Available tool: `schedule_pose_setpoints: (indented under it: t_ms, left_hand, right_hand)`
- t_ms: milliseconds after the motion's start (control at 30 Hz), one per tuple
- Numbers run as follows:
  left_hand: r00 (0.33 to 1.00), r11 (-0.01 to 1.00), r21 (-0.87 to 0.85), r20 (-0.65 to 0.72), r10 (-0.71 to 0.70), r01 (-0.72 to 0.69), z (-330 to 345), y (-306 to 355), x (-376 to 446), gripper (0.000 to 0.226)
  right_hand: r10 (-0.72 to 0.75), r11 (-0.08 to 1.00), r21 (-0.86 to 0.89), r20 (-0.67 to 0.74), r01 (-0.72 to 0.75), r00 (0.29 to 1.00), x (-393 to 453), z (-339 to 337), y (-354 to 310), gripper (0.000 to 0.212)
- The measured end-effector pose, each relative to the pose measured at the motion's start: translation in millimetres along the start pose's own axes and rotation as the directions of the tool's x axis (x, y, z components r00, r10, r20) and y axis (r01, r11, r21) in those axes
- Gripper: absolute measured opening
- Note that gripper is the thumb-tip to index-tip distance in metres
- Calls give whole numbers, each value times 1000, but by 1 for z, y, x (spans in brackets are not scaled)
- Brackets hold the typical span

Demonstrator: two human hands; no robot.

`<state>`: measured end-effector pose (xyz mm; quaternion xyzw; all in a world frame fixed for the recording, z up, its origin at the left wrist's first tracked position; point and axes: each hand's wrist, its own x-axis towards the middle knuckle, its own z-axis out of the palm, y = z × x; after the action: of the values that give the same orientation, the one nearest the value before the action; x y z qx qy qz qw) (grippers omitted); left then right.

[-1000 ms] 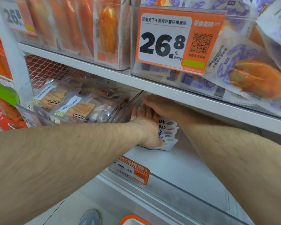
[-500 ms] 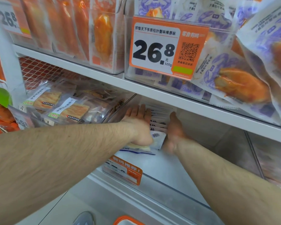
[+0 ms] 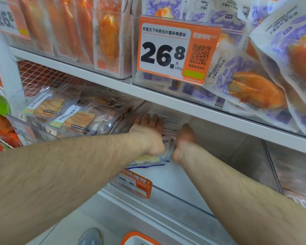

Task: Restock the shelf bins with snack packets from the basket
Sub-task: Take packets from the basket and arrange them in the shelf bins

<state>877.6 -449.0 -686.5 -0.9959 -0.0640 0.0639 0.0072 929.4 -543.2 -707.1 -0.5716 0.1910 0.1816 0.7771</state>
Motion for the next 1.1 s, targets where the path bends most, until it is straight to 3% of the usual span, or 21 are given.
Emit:
schedule_pose_setpoints:
  t_ms: [100,333,600,867,1100]
  left_hand:
    - [1000,1000,17,9,18,-18,0,-3,-3,101]
    - [994,983,154,52,96,-103,-2,-11,-8,128]
    - [988,971,210,-80,134,-115,5,-9,-7,97]
    - [994,975,201,-42,102,-92,4,-5,-11,107]
    - [993,974,194,-20,120,-113,-1,-6,-12,115]
  right_hand:
    - [10,1000,4,67,-10,998,-4,-1,0,48]
    - [24,998,-54,-19,-25,1000,-13,-8,-3,45]
    - [73,996,-48,-78,-77,994,-28,-3,-2,46]
    - [59,998,-31,-80,-62,995,-42,-3,-7,45]
    - [127,979,-146,-101,-141,987,-62,-27,-21,36]
